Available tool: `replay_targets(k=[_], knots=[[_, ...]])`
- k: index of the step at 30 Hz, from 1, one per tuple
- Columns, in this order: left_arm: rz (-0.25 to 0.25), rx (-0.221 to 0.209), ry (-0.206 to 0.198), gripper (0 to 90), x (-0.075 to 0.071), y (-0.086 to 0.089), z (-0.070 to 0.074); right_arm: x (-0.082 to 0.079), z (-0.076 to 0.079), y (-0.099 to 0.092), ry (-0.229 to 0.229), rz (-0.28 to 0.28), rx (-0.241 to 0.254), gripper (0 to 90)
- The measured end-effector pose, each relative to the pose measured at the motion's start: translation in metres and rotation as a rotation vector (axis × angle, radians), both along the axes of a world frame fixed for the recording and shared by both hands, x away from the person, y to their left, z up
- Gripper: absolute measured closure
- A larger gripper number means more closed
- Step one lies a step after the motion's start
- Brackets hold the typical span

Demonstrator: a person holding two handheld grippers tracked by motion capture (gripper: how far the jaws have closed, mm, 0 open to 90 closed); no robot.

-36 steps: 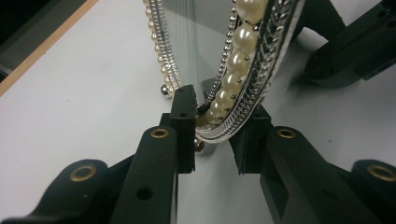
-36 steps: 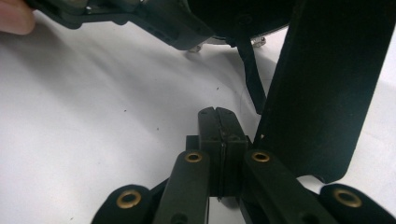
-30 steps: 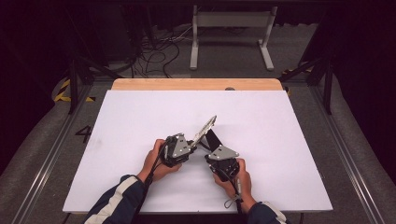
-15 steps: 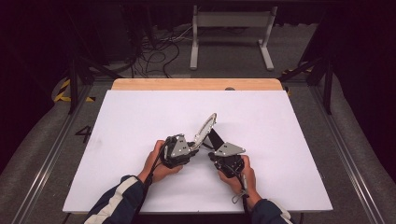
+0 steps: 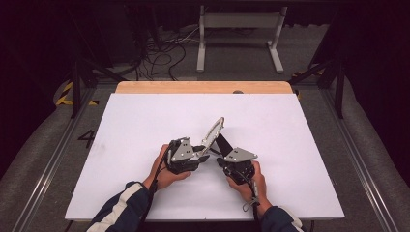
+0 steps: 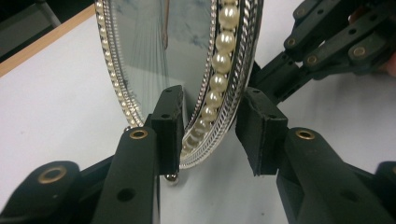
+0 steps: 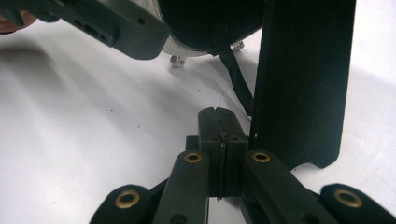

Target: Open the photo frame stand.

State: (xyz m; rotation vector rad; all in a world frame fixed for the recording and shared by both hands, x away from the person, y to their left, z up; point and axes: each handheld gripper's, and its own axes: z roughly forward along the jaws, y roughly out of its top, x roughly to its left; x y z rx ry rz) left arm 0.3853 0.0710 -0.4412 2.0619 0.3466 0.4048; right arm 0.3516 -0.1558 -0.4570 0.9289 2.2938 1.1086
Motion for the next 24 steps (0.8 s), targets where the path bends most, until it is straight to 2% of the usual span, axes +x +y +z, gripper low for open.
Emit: replay_targets(k=[1,9,24], knots=[[0.003,-0.010,-0.006,67.2,0.0004,0.0008,0.0011,0.0004,-0.0001,-0.0004,0.003,0.001,0.001,90.0],[-0.006,0.003,-0.011,69.9,0.0000,0.0025,0.0027,-0.0001,-0.0003,-0.0002,0.006,-0.007,-0.007,90.0],[-0.012,0.017,-0.021,69.8,-0.0019,-0.0004,0.0026,0.0020,0.0002,-0.0059,0.013,-0.021,-0.016,90.0]])
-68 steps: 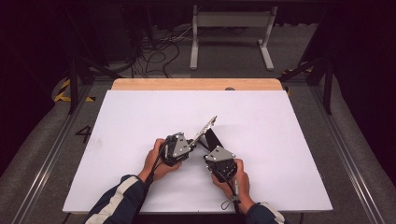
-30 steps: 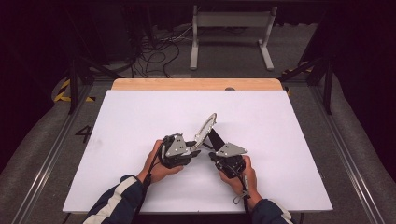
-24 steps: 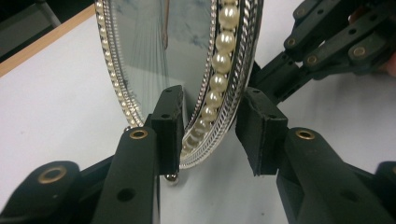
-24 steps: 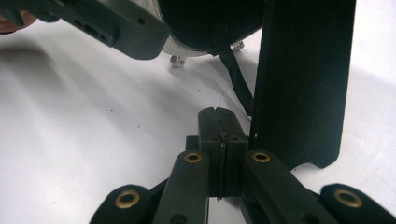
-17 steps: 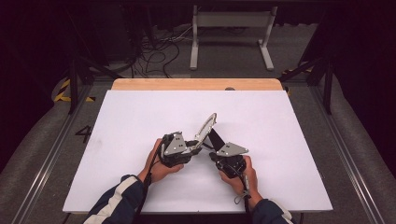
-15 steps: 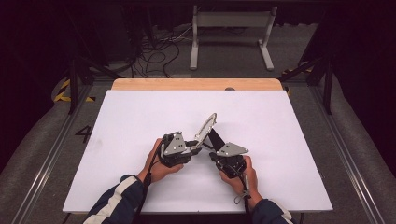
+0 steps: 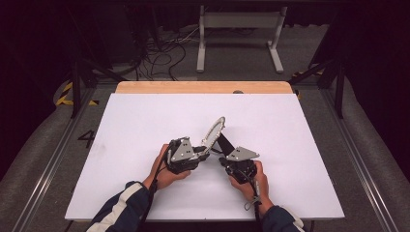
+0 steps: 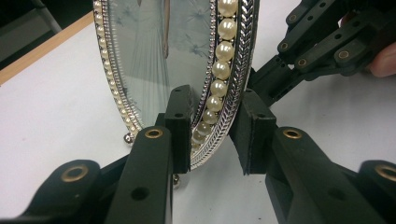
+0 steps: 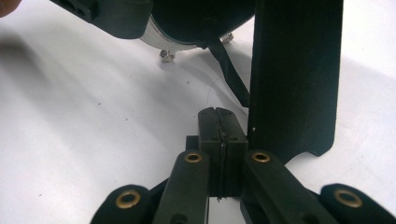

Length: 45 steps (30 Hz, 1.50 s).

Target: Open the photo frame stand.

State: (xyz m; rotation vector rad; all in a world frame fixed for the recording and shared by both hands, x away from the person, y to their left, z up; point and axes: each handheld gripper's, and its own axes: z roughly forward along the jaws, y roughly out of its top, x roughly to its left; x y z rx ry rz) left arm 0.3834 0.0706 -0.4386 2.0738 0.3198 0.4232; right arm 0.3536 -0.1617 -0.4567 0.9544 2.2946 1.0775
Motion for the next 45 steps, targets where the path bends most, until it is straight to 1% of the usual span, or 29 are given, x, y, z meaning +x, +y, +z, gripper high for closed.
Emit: replay_targets(k=[9,10,12,13,15,17,18,19,21,22,24,25,27,28,29,30,31,32,33,34,37,42,45], knots=[[-0.006,-0.006,0.001,68.4,0.000,-0.002,-0.002,0.004,-0.001,-0.006,0.002,-0.016,-0.002,90.0],[-0.005,-0.003,0.003,68.1,0.000,-0.001,-0.002,0.004,-0.001,-0.006,-0.003,-0.031,-0.005,90.0],[-0.002,-0.014,0.005,67.9,0.001,0.000,-0.002,0.005,0.000,-0.009,0.004,-0.026,0.004,90.0],[-0.004,-0.011,0.010,68.0,0.002,0.001,-0.002,0.005,0.000,-0.009,0.007,-0.030,0.007,90.0],[-0.002,0.001,0.017,67.7,0.002,0.002,-0.003,0.006,-0.001,-0.009,0.006,-0.035,-0.002,90.0],[-0.005,0.009,0.016,68.2,0.002,0.002,-0.004,0.007,-0.002,-0.009,0.004,-0.038,-0.003,90.0],[-0.005,0.034,0.016,68.5,0.004,0.002,-0.007,0.007,-0.002,-0.010,0.003,-0.039,-0.005,90.0],[-0.005,0.034,0.016,68.3,0.004,0.002,-0.007,0.007,-0.002,-0.010,0.003,-0.039,-0.005,90.0],[-0.012,0.030,0.031,67.9,0.007,0.003,-0.010,0.008,-0.002,-0.011,0.005,-0.043,-0.003,90.0],[-0.013,0.039,0.035,68.0,0.007,0.003,-0.010,0.009,-0.002,-0.012,0.006,-0.045,-0.004,90.0],[-0.021,0.041,0.041,67.6,0.008,0.002,-0.012,0.009,-0.002,-0.013,0.005,-0.047,-0.006,90.0],[-0.027,0.027,0.057,67.6,0.010,0.003,-0.012,0.009,-0.002,-0.013,0.006,-0.052,-0.007,90.0],[-0.023,0.015,0.080,67.5,0.010,0.002,-0.012,0.012,-0.002,-0.015,0.010,-0.057,0.002,90.0],[-0.022,0.012,0.090,67.1,0.009,0.000,-0.012,0.013,-0.002,-0.016,0.010,-0.061,-0.002,90.0],[-0.022,0.012,0.090,67.1,0.009,0.000,-0.012,0.013,-0.002,-0.016,0.010,-0.061,-0.002,90.0],[-0.021,0.022,0.088,67.1,0.008,-0.002,-0.011,0.013,-0.002,-0.017,0.011,-0.063,0.000,90.0],[-0.036,0.030,0.084,66.8,0.005,-0.007,-0.010,0.015,-0.001,-0.019,0.005,-0.072,0.008,90.0],[-0.036,0.030,0.084,66.8,0.005,-0.007,-0.010,0.015,-0.001,-0.019,0.005,-0.072,0.008,90.0],[-0.031,0.037,0.074,66.3,0.003,-0.011,-0.010,0.017,-0.001,-0.021,0.009,-0.078,0.014,90.0],[-0.035,0.038,0.073,65.6,0.003,-0.012,-0.010,0.019,-0.002,-0.023,0.011,-0.077,0.023,90.0],[-0.030,0.037,0.071,65.0,0.002,-0.013,-0.010,0.020,-0.002,-0.024,0.011,-0.081,0.023,90.0],[-0.029,0.040,0.074,66.4,0.002,-0.013,-0.009,0.023,-0.002,-0.025,0.005,-0.084,0.021,90.0],[-0.023,0.044,0.058,64.1,-0.002,-0.006,-0.003,0.022,-0.001,-0.025,0.001,-0.080,0.029,87.5]])
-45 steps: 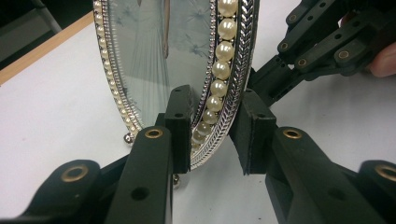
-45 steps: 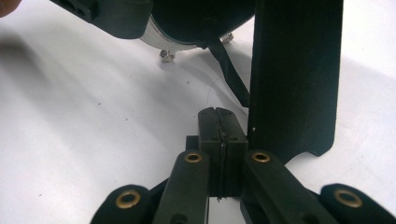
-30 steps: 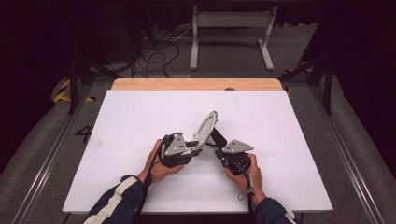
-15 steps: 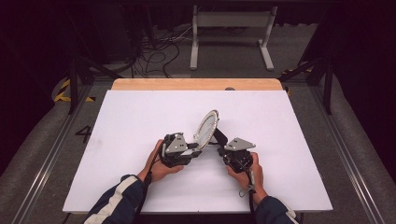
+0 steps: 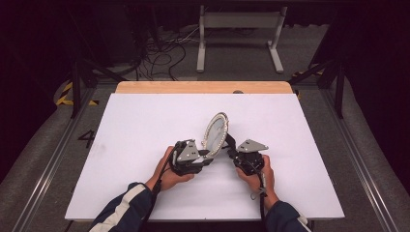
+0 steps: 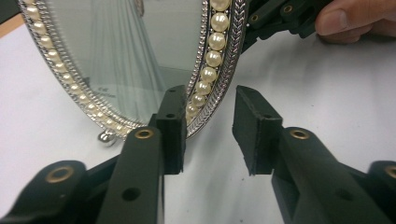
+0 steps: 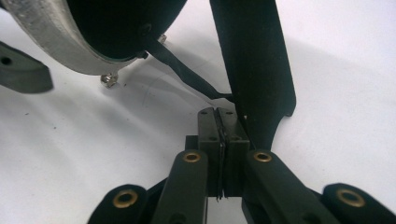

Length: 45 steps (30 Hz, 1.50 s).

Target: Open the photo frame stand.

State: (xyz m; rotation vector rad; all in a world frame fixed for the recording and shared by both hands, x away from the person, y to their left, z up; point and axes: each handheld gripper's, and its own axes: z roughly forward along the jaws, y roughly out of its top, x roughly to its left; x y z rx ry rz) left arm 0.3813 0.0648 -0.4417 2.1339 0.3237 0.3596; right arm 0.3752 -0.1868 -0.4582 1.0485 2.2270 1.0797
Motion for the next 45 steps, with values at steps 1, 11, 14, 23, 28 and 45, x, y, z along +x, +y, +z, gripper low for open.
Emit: replay_targets(k=[1,11,14,23,28,45], knots=[[-0.003,-0.005,-0.010,64.1,-0.002,0.004,0.003,-0.002,0.001,0.000,-0.012,0.010,0.014,85.8],[0.082,0.026,-0.042,57.5,-0.023,0.056,0.012,-0.027,0.011,0.021,-0.036,0.124,0.064,64.5],[0.113,0.052,-0.047,52.7,-0.031,0.074,0.009,-0.029,0.011,0.027,-0.035,0.124,0.088,57.7],[0.203,0.059,0.022,28.6,-0.055,0.119,-0.010,-0.021,0.010,0.039,-0.022,0.042,0.183,46.5],[0.239,0.069,0.033,19.4,-0.066,0.131,-0.013,-0.014,0.010,0.050,-0.031,-0.021,0.207,46.7],[0.192,0.071,0.061,19.9,-0.064,0.127,-0.016,-0.004,0.004,0.057,0.007,-0.080,0.276,64.5]])
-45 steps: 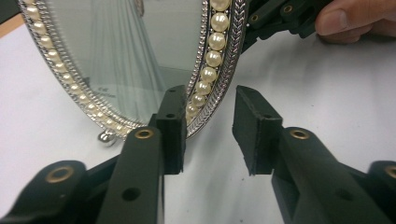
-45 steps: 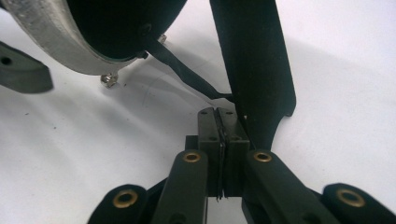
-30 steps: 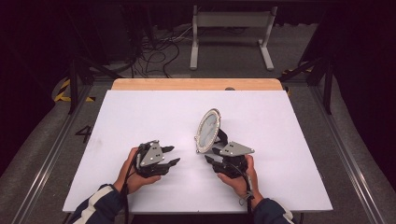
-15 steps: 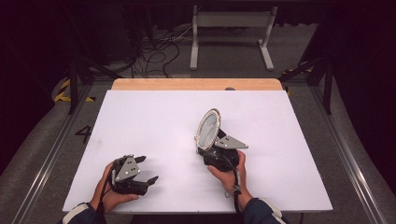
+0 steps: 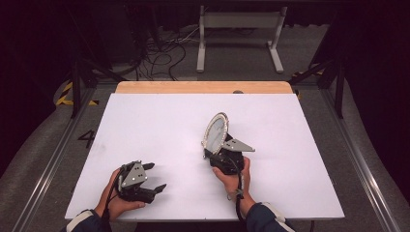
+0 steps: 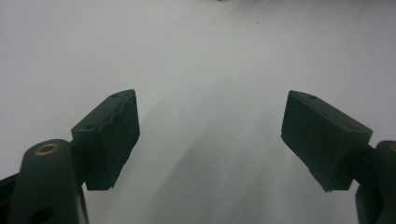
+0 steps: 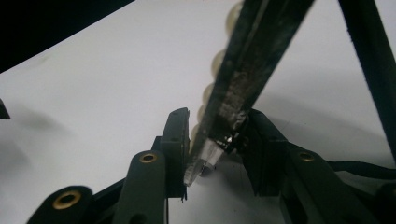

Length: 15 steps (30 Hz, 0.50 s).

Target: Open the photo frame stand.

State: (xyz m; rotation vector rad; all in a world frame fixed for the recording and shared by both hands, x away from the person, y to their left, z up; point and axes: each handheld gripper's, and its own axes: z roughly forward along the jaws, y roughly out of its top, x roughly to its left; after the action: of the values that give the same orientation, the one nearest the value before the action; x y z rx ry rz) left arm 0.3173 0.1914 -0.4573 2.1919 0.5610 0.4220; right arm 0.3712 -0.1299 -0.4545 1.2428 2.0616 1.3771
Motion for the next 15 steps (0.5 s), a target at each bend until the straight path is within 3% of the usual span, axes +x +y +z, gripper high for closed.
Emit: replay_targets(k=[10,15], knots=[[-0.001,-0.010,0.013,19.3,0.004,0.002,-0.001,-0.007,0.003,-0.013,0.010,0.051,-0.038,68.8],[-0.007,-0.011,-0.009,19.1,0.002,0.001,0.000,-0.008,0.005,-0.011,-0.009,0.067,-0.054,58.0]])
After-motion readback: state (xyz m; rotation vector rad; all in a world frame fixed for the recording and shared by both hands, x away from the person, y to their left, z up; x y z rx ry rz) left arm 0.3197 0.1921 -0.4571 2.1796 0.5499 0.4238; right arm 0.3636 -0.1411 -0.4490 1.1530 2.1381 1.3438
